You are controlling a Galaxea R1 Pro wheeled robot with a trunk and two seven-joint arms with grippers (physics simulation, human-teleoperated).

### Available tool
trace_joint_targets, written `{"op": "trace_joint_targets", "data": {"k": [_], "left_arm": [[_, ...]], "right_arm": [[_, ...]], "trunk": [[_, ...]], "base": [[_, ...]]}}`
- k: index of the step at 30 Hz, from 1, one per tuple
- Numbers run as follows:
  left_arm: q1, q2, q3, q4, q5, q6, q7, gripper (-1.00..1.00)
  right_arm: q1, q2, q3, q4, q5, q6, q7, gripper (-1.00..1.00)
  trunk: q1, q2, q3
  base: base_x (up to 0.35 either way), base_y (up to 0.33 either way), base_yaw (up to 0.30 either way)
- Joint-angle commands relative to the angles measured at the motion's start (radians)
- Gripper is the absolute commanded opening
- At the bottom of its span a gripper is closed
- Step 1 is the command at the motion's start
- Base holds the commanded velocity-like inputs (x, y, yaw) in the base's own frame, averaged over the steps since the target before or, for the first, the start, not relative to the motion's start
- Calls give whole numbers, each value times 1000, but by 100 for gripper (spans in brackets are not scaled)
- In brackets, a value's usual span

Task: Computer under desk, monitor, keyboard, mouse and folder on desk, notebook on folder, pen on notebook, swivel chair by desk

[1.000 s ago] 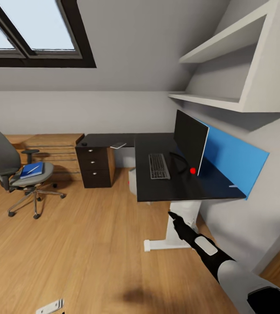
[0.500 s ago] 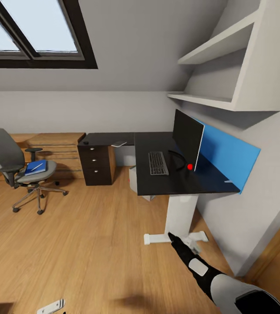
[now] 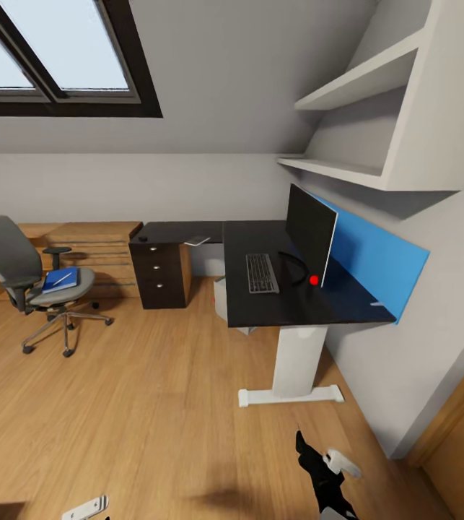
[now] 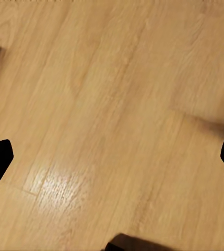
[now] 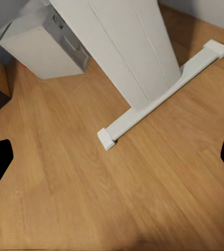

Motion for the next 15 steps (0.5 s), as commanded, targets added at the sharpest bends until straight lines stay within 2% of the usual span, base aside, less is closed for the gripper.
{"op": "trace_joint_targets", "data": {"k": [1,7,8,15], "left_arm": [[0,-1,2,-2,-2,6,1,100],[0,0,3,14,-3,7,4,100],[0,0,4,36,-3,6,5,100],[0,-1,3,45,-4,5,1,100]], "right_arm": [[6,1,7,2,-10,-5,3,100],[46,13,10,3,-8,-11,-8,100],[55,23,10,3,-7,-12,-11,100],[59,26,10,2,-6,-13,-20,100]], "trunk": [[-4,7,2],[-27,49,21],[-27,49,21],[-27,49,21]], "base": [[0,0,0],[0,0,0],[0,0,0],[0,0,0]]}}
